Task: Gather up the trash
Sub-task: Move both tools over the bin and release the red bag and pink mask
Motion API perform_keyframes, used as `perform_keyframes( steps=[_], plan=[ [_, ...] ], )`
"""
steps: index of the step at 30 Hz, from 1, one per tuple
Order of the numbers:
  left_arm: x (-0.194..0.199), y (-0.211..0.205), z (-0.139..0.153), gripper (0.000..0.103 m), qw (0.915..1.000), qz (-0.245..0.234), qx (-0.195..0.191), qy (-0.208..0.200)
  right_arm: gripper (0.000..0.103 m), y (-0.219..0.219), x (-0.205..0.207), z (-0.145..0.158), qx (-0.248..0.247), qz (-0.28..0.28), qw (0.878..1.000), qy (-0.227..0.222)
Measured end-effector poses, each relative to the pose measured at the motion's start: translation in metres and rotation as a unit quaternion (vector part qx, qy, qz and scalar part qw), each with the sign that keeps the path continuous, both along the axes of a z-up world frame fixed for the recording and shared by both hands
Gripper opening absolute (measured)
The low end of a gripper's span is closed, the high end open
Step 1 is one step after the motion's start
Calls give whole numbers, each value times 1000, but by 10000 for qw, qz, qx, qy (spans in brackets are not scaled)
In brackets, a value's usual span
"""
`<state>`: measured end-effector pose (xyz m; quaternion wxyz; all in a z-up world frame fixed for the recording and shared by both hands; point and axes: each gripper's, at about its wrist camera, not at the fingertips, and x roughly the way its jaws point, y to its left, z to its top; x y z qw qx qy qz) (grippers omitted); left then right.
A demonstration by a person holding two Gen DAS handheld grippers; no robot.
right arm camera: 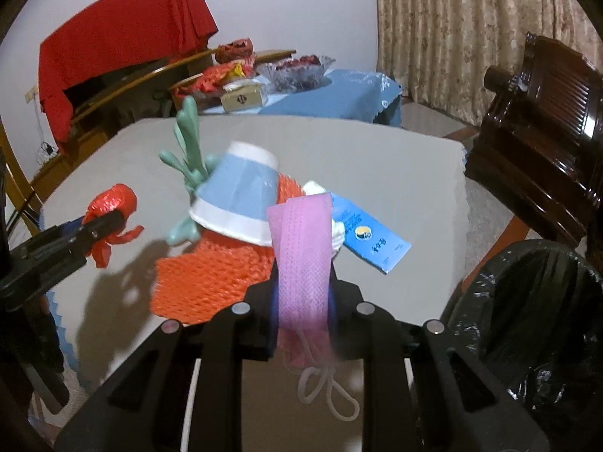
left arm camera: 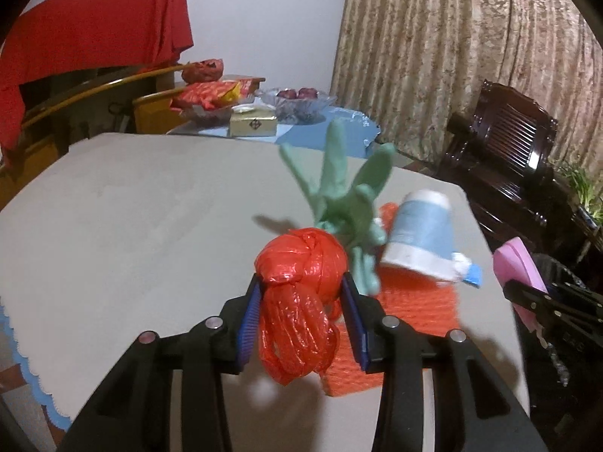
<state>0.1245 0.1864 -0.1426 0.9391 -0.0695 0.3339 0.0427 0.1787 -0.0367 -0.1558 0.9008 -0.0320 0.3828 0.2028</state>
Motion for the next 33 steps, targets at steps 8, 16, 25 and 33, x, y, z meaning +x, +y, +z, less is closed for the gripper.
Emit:
perform_keyframes(
  steps=[8, 16, 25, 33],
  plan=[
    [-11, -30, 28, 41, 9996, -213, -42, -170, 20, -16, -19, 32, 205, -5, 9995, -237],
    [-18, -71, 48, 41, 9978, -581, -98, -316, 20, -47, -41, 59, 310, -179, 9982, -483],
    [-26, -122, 59, 41, 9934, -1057, -148, -424, 20, -95, -64, 75, 276, -563, 9958, -665],
    [-30, -166, 66, 41, 9874, -1490, -169, -500, 20, -134, -78, 77, 198, -940, 9926, -743]
  ],
)
